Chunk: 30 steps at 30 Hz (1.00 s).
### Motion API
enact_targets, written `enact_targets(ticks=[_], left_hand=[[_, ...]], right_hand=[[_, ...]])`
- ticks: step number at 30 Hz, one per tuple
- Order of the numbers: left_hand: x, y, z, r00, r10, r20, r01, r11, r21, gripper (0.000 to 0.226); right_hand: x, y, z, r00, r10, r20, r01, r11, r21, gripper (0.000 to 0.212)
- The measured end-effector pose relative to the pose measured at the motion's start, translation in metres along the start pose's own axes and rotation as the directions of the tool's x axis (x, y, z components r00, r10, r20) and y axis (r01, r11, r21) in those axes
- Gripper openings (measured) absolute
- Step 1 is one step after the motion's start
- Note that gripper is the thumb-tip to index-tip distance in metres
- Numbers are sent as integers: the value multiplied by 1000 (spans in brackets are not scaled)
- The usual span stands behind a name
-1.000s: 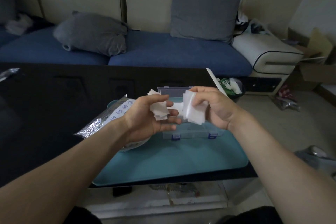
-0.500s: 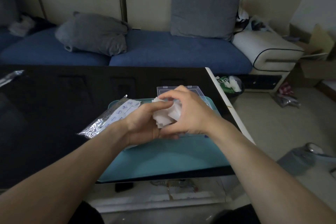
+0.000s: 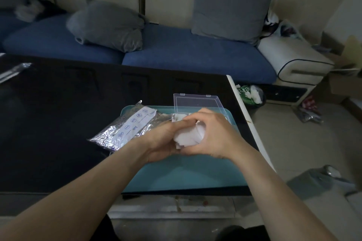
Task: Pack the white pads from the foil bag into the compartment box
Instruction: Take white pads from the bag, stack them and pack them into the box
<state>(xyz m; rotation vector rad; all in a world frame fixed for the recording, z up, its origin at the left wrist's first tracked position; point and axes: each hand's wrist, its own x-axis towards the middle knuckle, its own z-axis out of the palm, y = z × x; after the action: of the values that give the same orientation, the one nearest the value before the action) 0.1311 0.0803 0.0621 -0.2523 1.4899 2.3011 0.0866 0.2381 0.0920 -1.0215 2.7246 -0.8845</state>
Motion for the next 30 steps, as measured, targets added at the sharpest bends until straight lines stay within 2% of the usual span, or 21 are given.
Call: enact_targets(ticks=[4,8,11,14,17,21,23,25,27,30], left_hand=[[-3,3,-5,999,-14,45,19,995,-99,37],[3,2,-10,997,-47,-61,38,989,-145,56],[12,1,-13,986,-82,-148,56,983,-175,56],[17,0,-14,975,-115,-189,83,982,-172,55],[17,0,-16,980,-146,-133,129,983,-129,60],[17,-1,-20,983,-175,-63,172,984,-50,66],[17,-1,-21,978,-200,-65,202,979,25,65],[17,1,-23,975,-219,-38,222,967,122,68],[15,3,-25,965,-261,3,255,948,191,73],[8,10,-24,927,-363,94,325,903,282,77]], right_hand=[[2,11,13,997,76,16,-78,989,128,70],[3,18,24,993,111,40,-116,974,194,74],[7,18,26,990,134,34,-138,951,277,75],[9,18,22,980,165,111,-195,908,372,80],[11,21,21,963,204,176,-266,822,504,65],[8,34,25,949,304,85,-304,808,504,32],[5,42,25,925,375,61,-343,755,560,33],[4,48,21,909,410,72,-352,664,660,44],[4,51,13,917,378,126,-349,607,714,47],[8,43,5,938,228,262,-347,667,660,33]])
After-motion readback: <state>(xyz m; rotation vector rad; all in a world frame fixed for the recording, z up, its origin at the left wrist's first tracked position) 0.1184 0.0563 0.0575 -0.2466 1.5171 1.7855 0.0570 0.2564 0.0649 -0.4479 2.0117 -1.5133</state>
